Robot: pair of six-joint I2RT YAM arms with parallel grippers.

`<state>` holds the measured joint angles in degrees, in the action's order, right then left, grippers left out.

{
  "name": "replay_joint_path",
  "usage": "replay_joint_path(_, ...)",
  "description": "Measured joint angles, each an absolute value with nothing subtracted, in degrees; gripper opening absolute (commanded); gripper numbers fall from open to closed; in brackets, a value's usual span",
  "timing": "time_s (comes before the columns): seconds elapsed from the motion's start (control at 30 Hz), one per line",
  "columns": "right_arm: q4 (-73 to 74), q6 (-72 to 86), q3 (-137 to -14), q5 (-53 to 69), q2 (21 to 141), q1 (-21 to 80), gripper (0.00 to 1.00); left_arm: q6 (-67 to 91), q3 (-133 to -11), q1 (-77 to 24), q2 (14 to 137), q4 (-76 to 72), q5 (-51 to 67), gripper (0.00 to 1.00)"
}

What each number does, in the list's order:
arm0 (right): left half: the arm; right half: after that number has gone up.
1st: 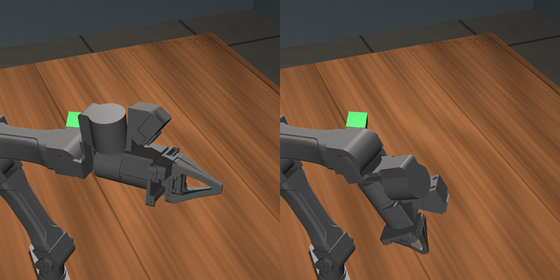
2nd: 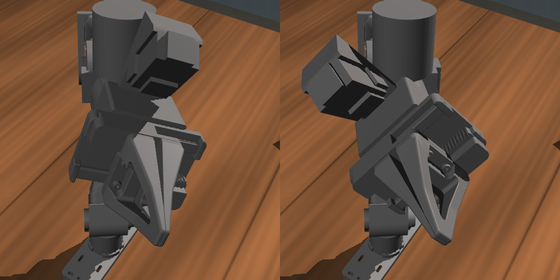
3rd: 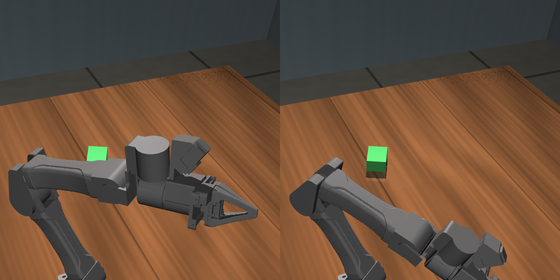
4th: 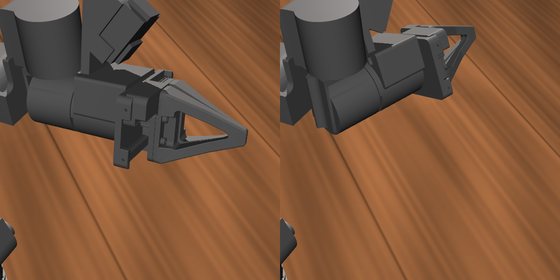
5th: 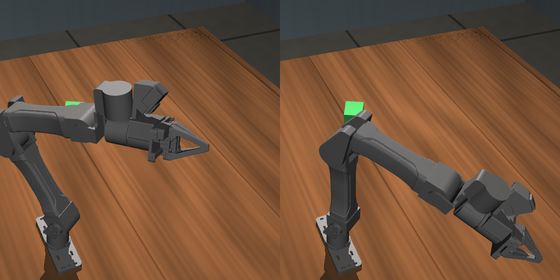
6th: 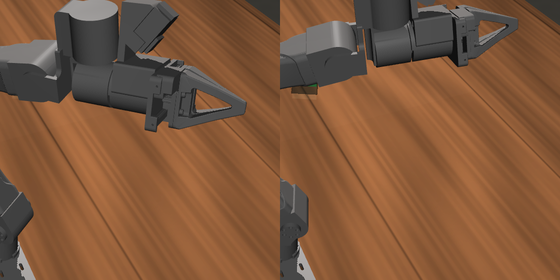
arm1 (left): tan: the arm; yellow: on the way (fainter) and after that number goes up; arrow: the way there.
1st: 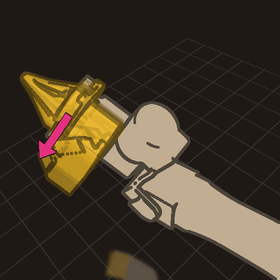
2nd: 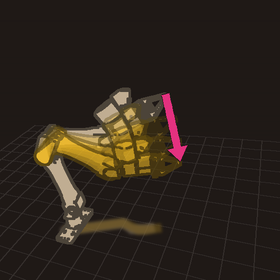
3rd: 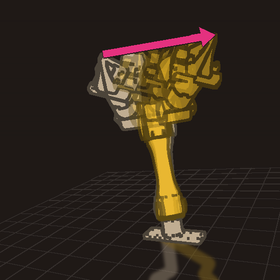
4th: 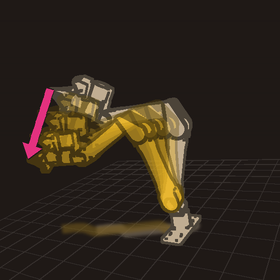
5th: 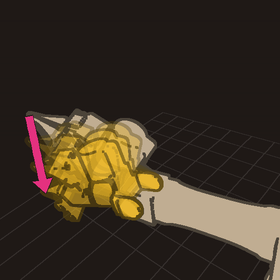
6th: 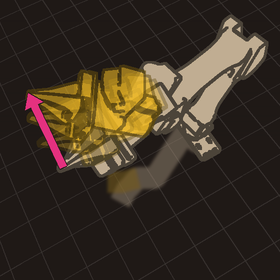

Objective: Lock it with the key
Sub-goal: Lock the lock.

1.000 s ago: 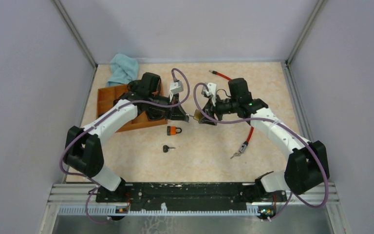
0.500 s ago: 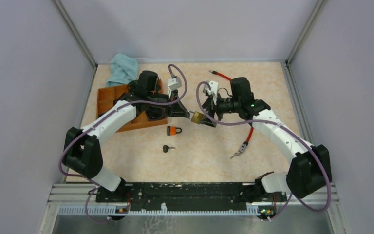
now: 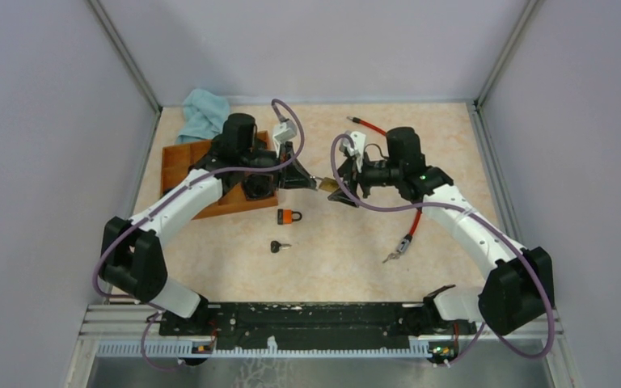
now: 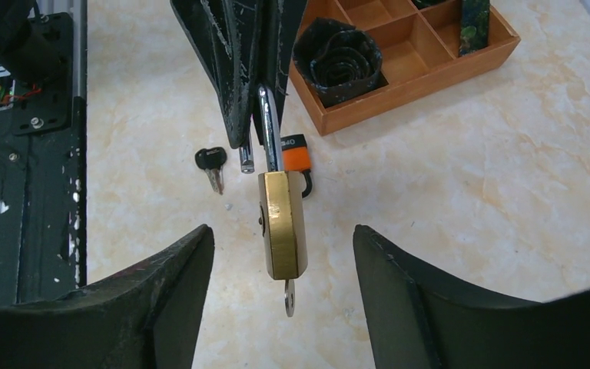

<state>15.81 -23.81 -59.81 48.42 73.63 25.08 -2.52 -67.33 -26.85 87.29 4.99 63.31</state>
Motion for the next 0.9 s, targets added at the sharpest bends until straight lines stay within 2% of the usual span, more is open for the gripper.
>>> replay_joint_path(0.1, 14.41, -22.70, -58.87, 49.12, 73.63, 25.08, 0.55, -0.58, -67.11, -26.85, 86.87, 3.05, 63.88, 0.00)
replay_joint_path(0.33, 7.55, -15.64, -55.37, 50.70, 73.43, 24.53, 0.51, 10.74, -61.19, -26.85, 84.09, -8.25, 64.31, 0.00)
replay_joint_path(0.57, -4.54, -4.01, -51.66, 55.40, 71.20, 21.39, 0.41, 24.03, -56.84, -26.85, 82.94, -21.04, 63.40, 0.00)
replay_joint_path(0.9, -17.80, 5.56, -48.12, 59.46, 70.48, 21.08, 0.39, 38.94, -52.27, -26.83, 83.07, -34.35, 61.23, 0.00)
